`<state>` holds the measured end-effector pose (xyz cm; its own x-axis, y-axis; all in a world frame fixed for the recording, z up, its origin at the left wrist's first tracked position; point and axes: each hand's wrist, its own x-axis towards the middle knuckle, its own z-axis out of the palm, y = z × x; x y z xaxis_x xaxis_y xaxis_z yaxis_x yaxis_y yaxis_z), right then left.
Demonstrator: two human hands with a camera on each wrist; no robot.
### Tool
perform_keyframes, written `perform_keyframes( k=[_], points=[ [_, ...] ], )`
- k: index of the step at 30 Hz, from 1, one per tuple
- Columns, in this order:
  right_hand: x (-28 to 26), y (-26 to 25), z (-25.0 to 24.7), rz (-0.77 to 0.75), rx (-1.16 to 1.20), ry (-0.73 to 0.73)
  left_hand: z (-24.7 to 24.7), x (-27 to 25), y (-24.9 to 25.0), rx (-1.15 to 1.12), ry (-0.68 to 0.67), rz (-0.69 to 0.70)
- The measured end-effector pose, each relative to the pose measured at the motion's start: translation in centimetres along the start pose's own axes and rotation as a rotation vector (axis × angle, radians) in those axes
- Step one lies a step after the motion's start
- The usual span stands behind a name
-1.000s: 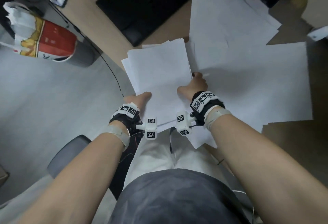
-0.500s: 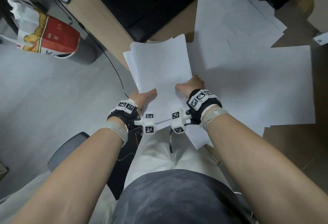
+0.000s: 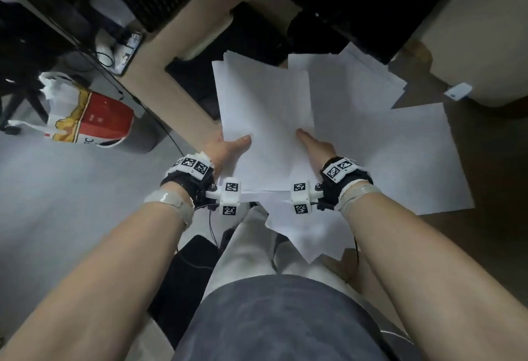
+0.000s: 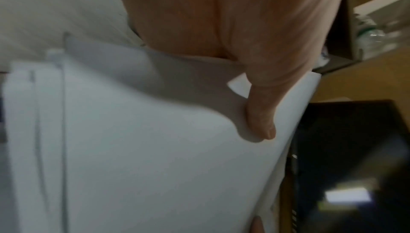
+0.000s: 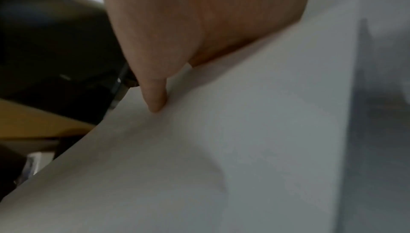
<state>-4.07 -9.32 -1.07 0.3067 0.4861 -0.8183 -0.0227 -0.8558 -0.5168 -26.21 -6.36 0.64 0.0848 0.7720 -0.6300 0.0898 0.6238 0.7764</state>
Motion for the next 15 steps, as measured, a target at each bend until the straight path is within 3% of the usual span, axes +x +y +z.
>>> perform_keyframes(
  k=[7,15],
  points=[
    [-2.4,-1.1,-9.2,-0.051,0.202,0.117,9.6,-1.9,9.0,0.062,-0.2,0.226],
    [-7.3,3.3,-20.7,0.046,0.389,0.299,23.2,-2.4,10.4,0.139,-0.502,0.25]
  ],
)
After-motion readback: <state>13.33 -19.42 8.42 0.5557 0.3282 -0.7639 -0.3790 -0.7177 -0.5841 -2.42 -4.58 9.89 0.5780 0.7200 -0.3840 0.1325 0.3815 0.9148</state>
